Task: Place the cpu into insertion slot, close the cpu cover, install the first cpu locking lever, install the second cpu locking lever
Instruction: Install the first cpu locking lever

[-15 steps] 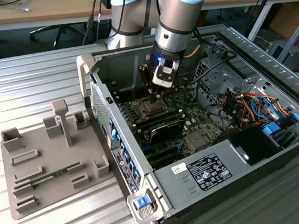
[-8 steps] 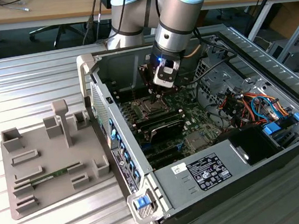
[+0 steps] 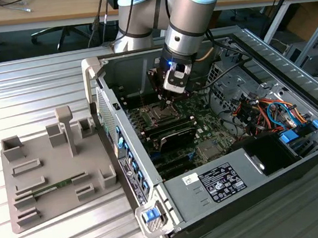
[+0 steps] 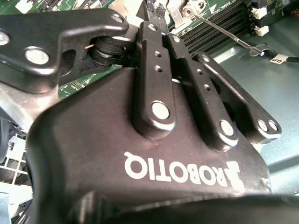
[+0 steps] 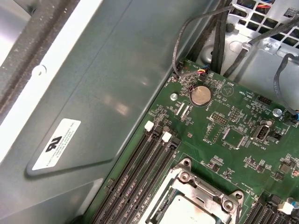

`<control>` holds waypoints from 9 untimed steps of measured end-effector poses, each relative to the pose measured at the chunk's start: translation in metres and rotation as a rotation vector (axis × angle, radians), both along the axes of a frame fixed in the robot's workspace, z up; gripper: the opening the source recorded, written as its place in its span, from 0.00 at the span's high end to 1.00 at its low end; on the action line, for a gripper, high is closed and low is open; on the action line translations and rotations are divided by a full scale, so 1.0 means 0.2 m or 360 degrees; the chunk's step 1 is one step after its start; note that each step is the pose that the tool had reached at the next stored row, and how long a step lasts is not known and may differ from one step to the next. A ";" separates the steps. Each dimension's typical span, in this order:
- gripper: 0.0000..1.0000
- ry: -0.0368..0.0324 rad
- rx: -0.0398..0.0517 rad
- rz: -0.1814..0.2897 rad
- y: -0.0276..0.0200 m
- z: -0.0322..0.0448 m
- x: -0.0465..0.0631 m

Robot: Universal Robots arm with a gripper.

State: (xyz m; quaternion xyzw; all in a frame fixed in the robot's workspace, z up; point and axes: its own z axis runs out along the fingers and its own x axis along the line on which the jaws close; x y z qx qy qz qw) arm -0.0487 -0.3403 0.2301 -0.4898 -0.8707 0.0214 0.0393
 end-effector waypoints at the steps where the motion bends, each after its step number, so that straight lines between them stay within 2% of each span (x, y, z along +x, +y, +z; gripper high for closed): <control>1: 0.90 0.0000 0.0000 0.0002 0.000 0.000 0.00; 9: 0.90 0.0000 0.0000 0.0016 0.000 0.000 0.00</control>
